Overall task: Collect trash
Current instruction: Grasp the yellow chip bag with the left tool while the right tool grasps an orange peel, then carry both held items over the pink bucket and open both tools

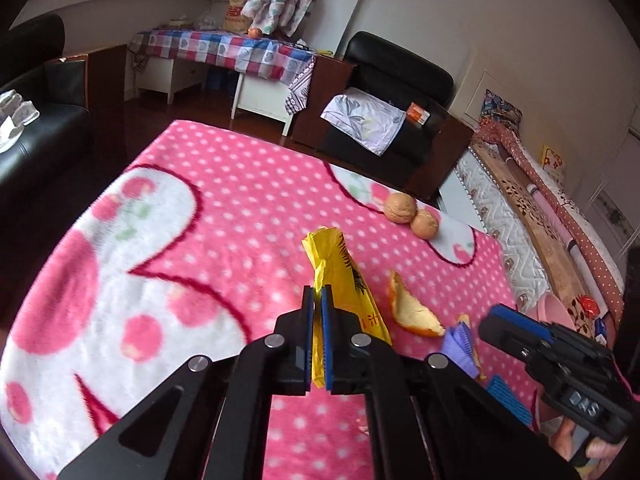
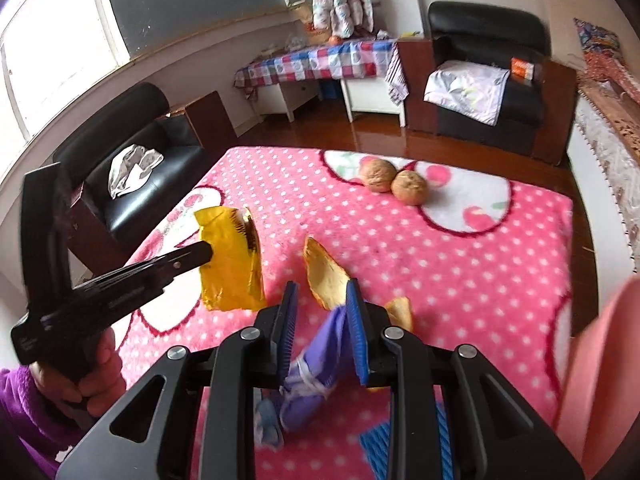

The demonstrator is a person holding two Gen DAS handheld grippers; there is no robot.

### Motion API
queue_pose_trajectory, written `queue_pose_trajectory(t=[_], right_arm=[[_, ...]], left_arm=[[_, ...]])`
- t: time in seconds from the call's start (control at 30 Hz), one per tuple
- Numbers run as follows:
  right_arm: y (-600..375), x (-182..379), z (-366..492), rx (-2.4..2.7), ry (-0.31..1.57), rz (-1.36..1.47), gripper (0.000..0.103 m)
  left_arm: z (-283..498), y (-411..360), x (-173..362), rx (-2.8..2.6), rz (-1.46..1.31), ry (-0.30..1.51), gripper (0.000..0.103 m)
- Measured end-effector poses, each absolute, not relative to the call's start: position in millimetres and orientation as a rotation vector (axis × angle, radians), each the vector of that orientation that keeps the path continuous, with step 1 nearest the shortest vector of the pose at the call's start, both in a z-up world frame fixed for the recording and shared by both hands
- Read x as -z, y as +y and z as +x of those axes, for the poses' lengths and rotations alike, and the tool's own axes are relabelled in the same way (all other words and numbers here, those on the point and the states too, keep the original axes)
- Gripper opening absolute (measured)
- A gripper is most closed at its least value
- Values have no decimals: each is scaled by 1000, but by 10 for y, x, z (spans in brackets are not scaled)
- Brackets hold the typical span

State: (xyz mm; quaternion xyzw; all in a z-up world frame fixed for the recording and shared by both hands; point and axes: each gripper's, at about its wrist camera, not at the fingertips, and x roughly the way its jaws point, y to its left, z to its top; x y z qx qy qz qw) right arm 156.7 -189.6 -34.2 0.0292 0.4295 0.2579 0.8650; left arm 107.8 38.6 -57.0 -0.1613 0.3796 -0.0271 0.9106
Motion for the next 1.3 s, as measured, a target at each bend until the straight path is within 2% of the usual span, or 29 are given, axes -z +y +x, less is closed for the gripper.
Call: queue_pose_trajectory(t=[0.5, 0.6, 0.63, 0.67, 0.73, 0.77, 0.93, 1.0, 1.07, 1.3], right_arm=[[-1557, 738, 2082, -520, 1071, -99, 25], [-1487, 773, 2121, -549, 1096, -127, 25], [-1466, 783, 2118, -557, 1101, -135, 25], [-1440, 792, 2110, -565, 1102, -149, 25], [-1411, 781, 2071, -590, 1083, -159, 11], [-1399, 775, 2055, -595, 1075, -160, 10], [-1413, 675, 1989, -609, 1023, -135, 6], [-1446, 597, 1962, -604, 994, -103, 6], [-1502, 528, 1937, -601, 971, -71, 6], [-1711, 316, 1792, -587, 912, 32, 6]], left_arm=[[1133, 546, 787, 64, -386, 857, 5], [1147, 566, 817, 75, -416, 873, 21], [1155, 565, 823, 77, -420, 879, 30], [1167, 563, 833, 78, -426, 889, 33], [1174, 552, 850, 77, -428, 894, 33], [1183, 536, 861, 72, -420, 898, 33], [1203, 451, 914, 42, -381, 915, 33], [1200, 412, 905, 57, -370, 909, 24], [1196, 368, 879, 71, -348, 896, 7], [1083, 304, 653, 99, -319, 821, 3]])
